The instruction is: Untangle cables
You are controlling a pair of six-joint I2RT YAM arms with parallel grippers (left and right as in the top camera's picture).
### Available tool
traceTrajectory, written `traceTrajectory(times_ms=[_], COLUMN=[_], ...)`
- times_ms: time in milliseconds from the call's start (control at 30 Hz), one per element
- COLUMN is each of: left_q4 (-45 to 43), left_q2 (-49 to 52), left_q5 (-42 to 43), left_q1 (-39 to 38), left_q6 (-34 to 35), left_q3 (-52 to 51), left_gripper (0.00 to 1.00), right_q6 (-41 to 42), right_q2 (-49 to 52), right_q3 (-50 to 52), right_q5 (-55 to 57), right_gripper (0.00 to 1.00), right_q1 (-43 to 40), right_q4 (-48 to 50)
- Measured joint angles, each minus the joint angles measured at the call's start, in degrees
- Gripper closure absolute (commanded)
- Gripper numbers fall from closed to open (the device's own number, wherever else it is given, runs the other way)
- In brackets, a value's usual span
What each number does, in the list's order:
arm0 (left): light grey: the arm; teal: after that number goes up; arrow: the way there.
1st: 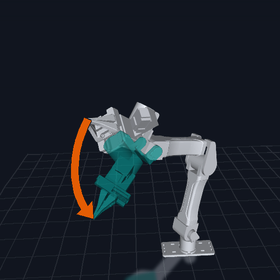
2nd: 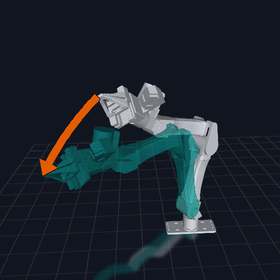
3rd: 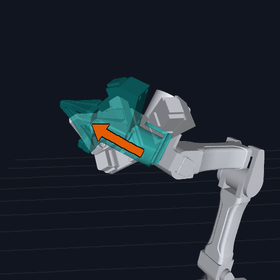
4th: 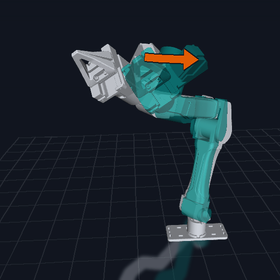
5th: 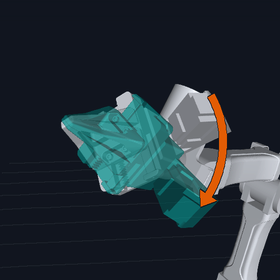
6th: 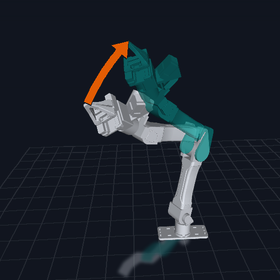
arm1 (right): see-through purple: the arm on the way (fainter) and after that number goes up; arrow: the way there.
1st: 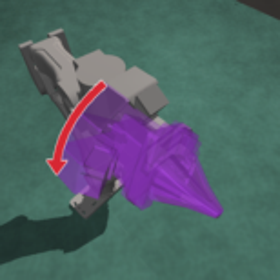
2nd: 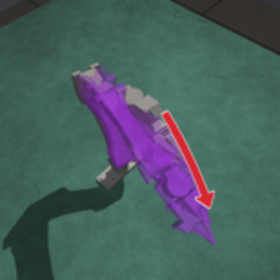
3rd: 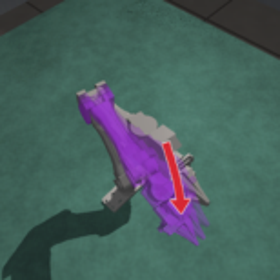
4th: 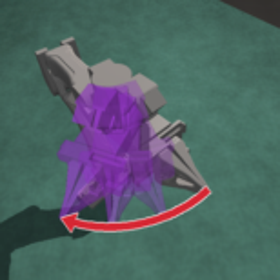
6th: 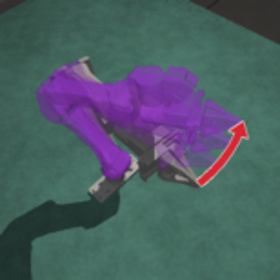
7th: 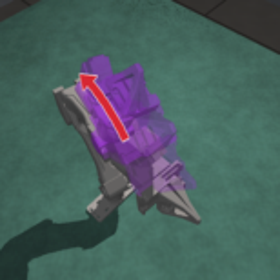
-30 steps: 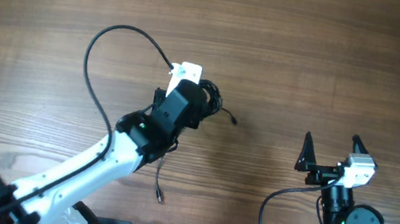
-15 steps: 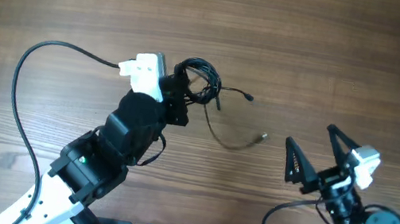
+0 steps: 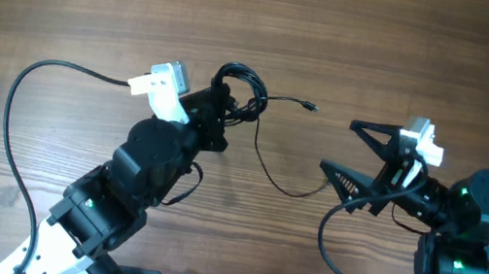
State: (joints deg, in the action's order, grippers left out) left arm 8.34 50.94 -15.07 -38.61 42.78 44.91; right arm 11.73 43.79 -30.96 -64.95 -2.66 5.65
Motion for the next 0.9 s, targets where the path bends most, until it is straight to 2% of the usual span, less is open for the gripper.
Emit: traceTrajectory(times_ms=[67, 167, 267, 300, 367, 500, 700, 733, 800, 833, 867, 900], left_q4=[-0.5, -3.2, -12.1, -14.3, -16.2, -18.4, -27.3, -27.9, -28.4, -28.9, -29.5, -29.6], left_q2=[0.0, 0.1, 1.8, 2.7, 4.3, 6.7, 10.6, 11.1, 11.7, 11.8, 11.8, 11.8], left_q5=[0.0, 2.6, 10.9, 13.7, 17.4, 19.8, 21.0, 21.0, 21.0, 21.0, 21.0, 21.0], left_q1=[0.0, 0.0, 0.0, 0.0, 0.0, -1.1, -6.7, -7.2, -8.2, -8.6, -9.3, -10.0], left_q6=[2.1, 10.0, 13.5, 14.0, 15.5, 16.7, 17.4, 17.6, 17.6, 17.6, 17.6, 17.6], left_q3=[0.0, 0.0, 0.0, 0.0, 0.0, 0.0, 0.0, 0.0, 0.0, 0.0, 0.0, 0.0], left_gripper=[0.96, 0.96, 0.96, 0.96, 0.96, 0.96, 0.96, 0.96, 0.96, 0.96, 0.96, 0.96], right_q6=[3.8, 10.9, 15.3, 16.2, 17.5, 19.7, 21.8, 22.0, 22.3, 22.6, 22.7, 22.9], right_q2=[0.1, 0.1, 0.1, 0.1, 0.1, 0.1, 0.1, 0.1, 0.1, 0.1, 0.1, 0.1], right_q3=[-0.2, -0.3, -0.4, -0.4, -0.4, -0.4, -0.4, -0.4, -0.4, -0.4, -0.4, -0.4], right_q5=[-4.3, -7.0, -9.7, -10.1, -10.7, -12.0, -12.6, -12.6, -12.7, -12.6, -12.6, -12.6], right_gripper=[0.05, 0.11, 0.15, 0.24, 0.29, 0.51, 0.53, 0.57, 0.6, 0.67, 0.82, 0.91], right_q1=[0.0, 0.0, 0.0, 0.0, 0.0, 0.0, 0.0, 0.0, 0.0, 0.0, 0.0, 0.0], right_q4=[7.6, 13.2, 15.9, 16.1, 16.9, 19.0, 20.5, 20.6, 20.6, 20.6, 20.6, 20.6])
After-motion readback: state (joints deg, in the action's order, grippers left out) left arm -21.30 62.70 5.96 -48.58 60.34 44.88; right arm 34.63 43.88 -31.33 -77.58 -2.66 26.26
